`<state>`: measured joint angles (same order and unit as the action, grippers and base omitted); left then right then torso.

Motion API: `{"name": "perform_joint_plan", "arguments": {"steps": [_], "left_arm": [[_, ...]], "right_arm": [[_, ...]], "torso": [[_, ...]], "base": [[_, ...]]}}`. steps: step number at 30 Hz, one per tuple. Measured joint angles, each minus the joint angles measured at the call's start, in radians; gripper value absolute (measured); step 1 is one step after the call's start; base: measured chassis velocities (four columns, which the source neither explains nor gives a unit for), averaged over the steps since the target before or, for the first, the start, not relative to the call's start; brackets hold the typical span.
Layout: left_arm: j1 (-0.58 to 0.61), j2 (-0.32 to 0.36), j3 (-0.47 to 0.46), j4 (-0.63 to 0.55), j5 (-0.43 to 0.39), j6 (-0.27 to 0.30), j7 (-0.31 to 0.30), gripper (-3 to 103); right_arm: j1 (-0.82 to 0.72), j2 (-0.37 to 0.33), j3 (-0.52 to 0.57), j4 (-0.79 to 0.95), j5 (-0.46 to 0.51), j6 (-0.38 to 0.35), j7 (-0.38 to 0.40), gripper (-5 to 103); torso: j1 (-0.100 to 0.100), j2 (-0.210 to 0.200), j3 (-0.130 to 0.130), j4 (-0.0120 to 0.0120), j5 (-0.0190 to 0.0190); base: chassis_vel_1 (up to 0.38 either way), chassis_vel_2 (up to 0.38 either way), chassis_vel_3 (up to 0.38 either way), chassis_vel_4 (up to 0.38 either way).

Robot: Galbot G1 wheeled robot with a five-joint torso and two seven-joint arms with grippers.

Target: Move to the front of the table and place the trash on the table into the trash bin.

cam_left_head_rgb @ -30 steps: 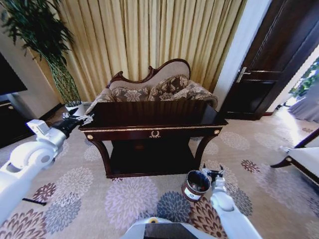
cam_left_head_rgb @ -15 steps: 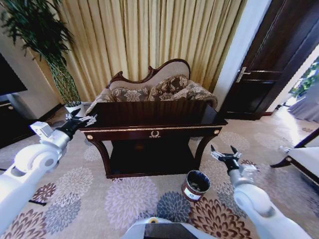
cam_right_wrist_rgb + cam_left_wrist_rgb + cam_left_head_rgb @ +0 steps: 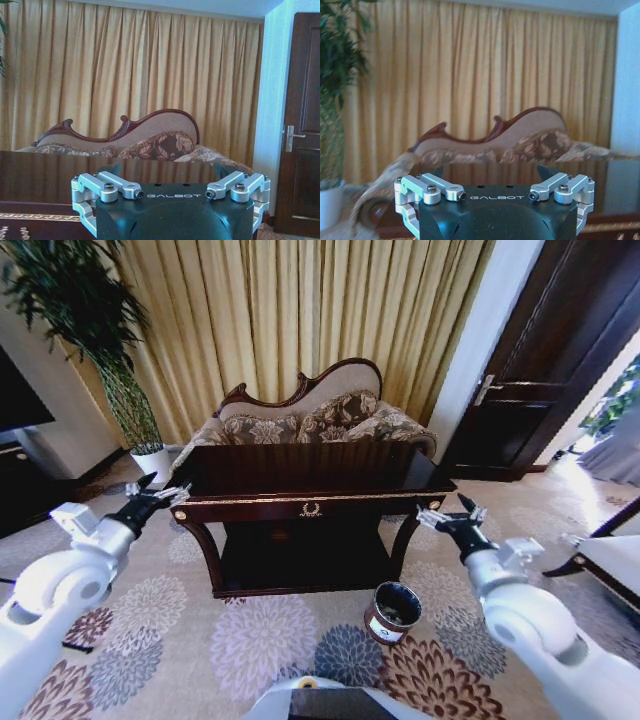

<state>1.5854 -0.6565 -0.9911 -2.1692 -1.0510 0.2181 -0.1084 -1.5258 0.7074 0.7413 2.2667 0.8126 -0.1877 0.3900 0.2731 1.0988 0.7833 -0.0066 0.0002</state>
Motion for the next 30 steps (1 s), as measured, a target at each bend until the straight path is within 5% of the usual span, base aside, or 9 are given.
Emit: {"name": "perform_joint_plan", "arguments": {"steps": [9,30], "left_arm": [[0.156,-0.085,-0.143,-0.036,0.012,0.006,0.038,100],[0.215,-0.103,-0.196,-0.091,0.000,0.024,0.037,100]], "right_arm": [[0.038,-0.040,-0.009,-0.072,0.052,-0.002,-0.083,100],[0.015,-0.030,-0.006,-0.060,0.042,-0.011,-0.095,100]], "torso": [[0.000,0.000,0.000,-0.0003,-0.0001],[0.000,0.000,0.000,-0.0003,-0.0002]], "base": [[0.000,0.000,0.000,0.000],[0.015,-0.017,-0.018,0.019]]}}
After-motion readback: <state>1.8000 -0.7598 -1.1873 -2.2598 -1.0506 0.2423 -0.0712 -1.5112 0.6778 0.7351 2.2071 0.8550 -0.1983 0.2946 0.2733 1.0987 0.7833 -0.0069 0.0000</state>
